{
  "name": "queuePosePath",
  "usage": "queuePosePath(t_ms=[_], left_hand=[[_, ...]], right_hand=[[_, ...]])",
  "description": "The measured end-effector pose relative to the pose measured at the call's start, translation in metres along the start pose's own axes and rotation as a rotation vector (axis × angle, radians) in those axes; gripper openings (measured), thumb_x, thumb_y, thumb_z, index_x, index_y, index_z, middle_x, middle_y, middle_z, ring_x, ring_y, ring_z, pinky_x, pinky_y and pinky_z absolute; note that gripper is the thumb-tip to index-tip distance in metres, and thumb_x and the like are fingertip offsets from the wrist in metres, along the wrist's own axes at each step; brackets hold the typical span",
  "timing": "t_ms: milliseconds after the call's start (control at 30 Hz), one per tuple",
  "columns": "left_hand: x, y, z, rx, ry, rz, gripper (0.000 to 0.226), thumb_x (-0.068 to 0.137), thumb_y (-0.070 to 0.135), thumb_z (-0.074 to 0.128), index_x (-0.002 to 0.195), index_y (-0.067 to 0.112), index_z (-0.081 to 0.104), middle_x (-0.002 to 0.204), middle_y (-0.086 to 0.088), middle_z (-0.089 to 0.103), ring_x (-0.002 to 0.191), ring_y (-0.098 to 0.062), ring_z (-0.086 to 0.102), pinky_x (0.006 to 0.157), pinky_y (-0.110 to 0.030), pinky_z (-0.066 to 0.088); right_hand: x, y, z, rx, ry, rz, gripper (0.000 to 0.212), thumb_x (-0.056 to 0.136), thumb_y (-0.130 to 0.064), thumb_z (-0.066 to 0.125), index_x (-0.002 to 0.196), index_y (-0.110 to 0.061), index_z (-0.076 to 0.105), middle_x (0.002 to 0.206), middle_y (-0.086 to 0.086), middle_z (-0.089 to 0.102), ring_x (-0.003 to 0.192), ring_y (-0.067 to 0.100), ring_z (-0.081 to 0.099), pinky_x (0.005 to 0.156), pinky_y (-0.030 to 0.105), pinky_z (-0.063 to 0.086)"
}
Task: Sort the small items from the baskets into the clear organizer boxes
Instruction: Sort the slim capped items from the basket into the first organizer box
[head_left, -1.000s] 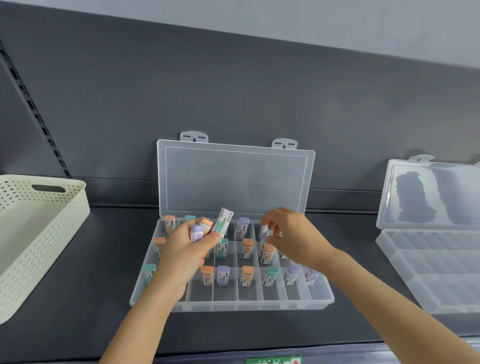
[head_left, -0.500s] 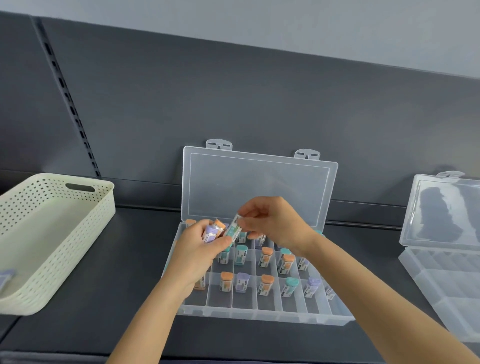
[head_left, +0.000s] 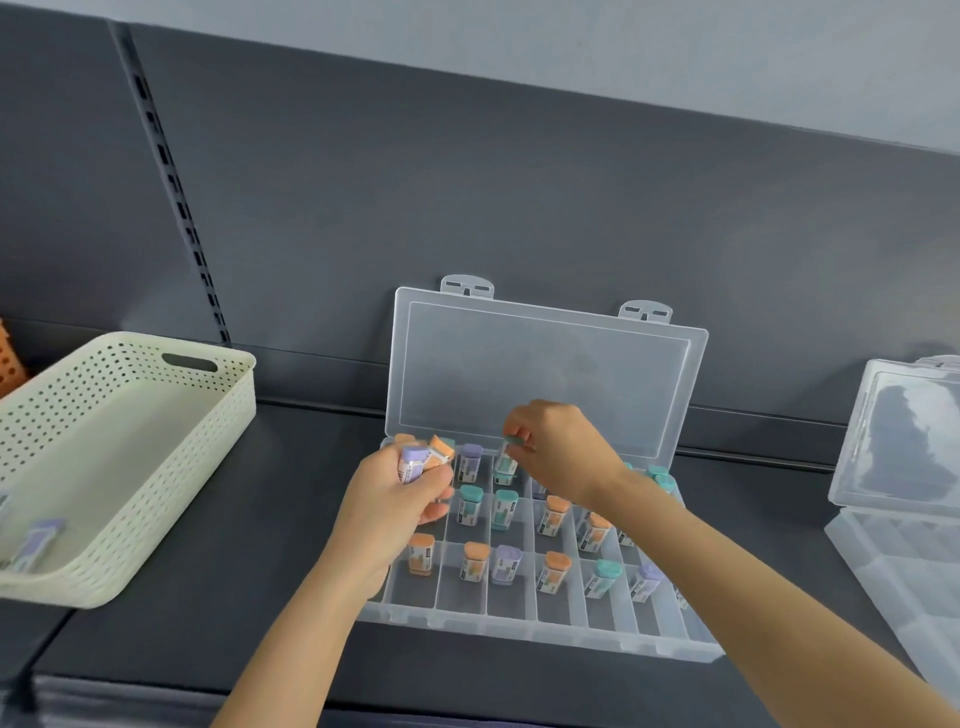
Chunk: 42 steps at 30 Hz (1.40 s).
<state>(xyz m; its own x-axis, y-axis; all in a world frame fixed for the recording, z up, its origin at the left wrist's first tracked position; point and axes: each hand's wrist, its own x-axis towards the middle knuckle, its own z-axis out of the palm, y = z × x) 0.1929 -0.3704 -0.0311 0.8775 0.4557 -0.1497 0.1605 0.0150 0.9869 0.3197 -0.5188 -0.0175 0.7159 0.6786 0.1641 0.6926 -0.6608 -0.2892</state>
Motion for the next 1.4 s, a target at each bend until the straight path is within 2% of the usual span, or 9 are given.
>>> queuePosePath(t_ms=[233, 367, 633, 800, 900, 967, 1167, 1300, 1400], left_hand=[[-0.005, -0.003, -0.006, -0.059, -0.003, -0.031, 0.013, 0.087, 0.014, 0.066, 0.094, 0.023, 0.063, 0.083, -0.002, 0.071, 0.076, -0.015, 0.071, 0.063, -0.025, 0.058], [-0.007, -0.003, -0.008, -0.030, -0.001, -0.001, 0.013, 0.089, 0.017, 0.063, 0.092, 0.029, 0.061, 0.082, 0.003, 0.071, 0.073, -0.009, 0.070, 0.056, -0.023, 0.056], [-0.009, -0.002, -0.010, -0.027, -0.003, 0.009, 0.014, 0.089, 0.018, 0.063, 0.096, 0.029, 0.061, 0.083, 0.003, 0.071, 0.073, -0.007, 0.070, 0.055, -0.022, 0.056], [-0.011, -0.003, -0.008, -0.050, -0.045, -0.018, 0.015, 0.088, 0.017, 0.063, 0.095, 0.030, 0.061, 0.083, 0.003, 0.071, 0.074, -0.011, 0.071, 0.057, -0.023, 0.057], [-0.012, -0.001, -0.004, -0.054, -0.087, -0.026, 0.015, 0.088, 0.012, 0.063, 0.101, 0.020, 0.064, 0.087, -0.004, 0.072, 0.077, -0.014, 0.072, 0.063, -0.023, 0.058], [-0.012, 0.001, 0.002, -0.048, -0.117, -0.033, 0.016, 0.088, 0.009, 0.063, 0.103, 0.016, 0.065, 0.089, -0.005, 0.072, 0.079, -0.015, 0.072, 0.068, -0.024, 0.058], [-0.012, 0.003, 0.019, -0.009, -0.207, -0.009, 0.016, 0.087, 0.010, 0.066, 0.103, 0.010, 0.066, 0.089, -0.004, 0.073, 0.082, -0.015, 0.072, 0.075, -0.028, 0.059], [-0.014, 0.004, 0.028, 0.021, -0.265, 0.024, 0.009, 0.087, 0.011, 0.065, 0.095, 0.014, 0.068, 0.086, -0.003, 0.074, 0.082, -0.016, 0.071, 0.080, -0.034, 0.058], [-0.013, 0.003, 0.033, 0.080, -0.247, 0.034, 0.010, 0.091, 0.015, 0.061, 0.091, 0.024, 0.065, 0.082, 0.000, 0.073, 0.076, -0.013, 0.071, 0.073, -0.037, 0.059]], right_hand=[[0.002, -0.004, -0.003, -0.100, -0.083, 0.039, 0.013, 0.089, -0.013, 0.056, 0.095, -0.011, 0.066, 0.093, 0.007, 0.065, 0.081, 0.027, 0.061, 0.072, 0.036, 0.054], [0.005, -0.004, 0.011, -0.177, -0.127, 0.041, 0.015, 0.090, -0.013, 0.055, 0.099, -0.008, 0.066, 0.100, 0.011, 0.062, 0.086, 0.030, 0.060, 0.076, 0.041, 0.053], [0.004, 0.000, 0.024, -0.192, -0.101, 0.022, 0.018, 0.089, -0.015, 0.059, 0.107, -0.011, 0.061, 0.105, 0.008, 0.061, 0.093, 0.026, 0.056, 0.081, 0.037, 0.051], [0.005, 0.002, 0.007, -0.030, -0.055, 0.050, 0.022, 0.085, -0.014, 0.067, 0.106, -0.010, 0.062, 0.105, 0.008, 0.062, 0.090, 0.023, 0.058, 0.080, 0.033, 0.052], [0.000, -0.004, -0.015, 0.144, 0.015, 0.029, 0.015, 0.086, -0.010, 0.065, 0.100, -0.010, 0.071, 0.095, 0.001, 0.066, 0.077, 0.009, 0.058, 0.073, 0.012, 0.047], [-0.008, -0.013, -0.027, 0.317, 0.018, 0.049, 0.014, 0.085, -0.009, 0.066, 0.097, -0.011, 0.074, 0.088, -0.006, 0.067, 0.071, 0.001, 0.060, 0.071, 0.006, 0.046], [-0.032, -0.031, -0.037, 0.583, -0.074, 0.097, 0.010, 0.082, -0.021, 0.071, 0.090, -0.015, 0.073, 0.085, -0.004, 0.071, 0.072, 0.005, 0.063, 0.071, 0.021, 0.055], [-0.041, -0.027, -0.037, 0.512, -0.039, 0.079, 0.006, 0.082, -0.015, 0.072, 0.088, -0.015, 0.072, 0.081, -0.004, 0.070, 0.069, 0.005, 0.063, 0.069, 0.020, 0.054], [-0.048, -0.017, -0.049, 0.506, 0.075, 0.132, 0.005, 0.081, -0.012, 0.072, 0.085, -0.014, 0.071, 0.078, -0.005, 0.069, 0.067, 0.007, 0.064, 0.068, 0.018, 0.054]])
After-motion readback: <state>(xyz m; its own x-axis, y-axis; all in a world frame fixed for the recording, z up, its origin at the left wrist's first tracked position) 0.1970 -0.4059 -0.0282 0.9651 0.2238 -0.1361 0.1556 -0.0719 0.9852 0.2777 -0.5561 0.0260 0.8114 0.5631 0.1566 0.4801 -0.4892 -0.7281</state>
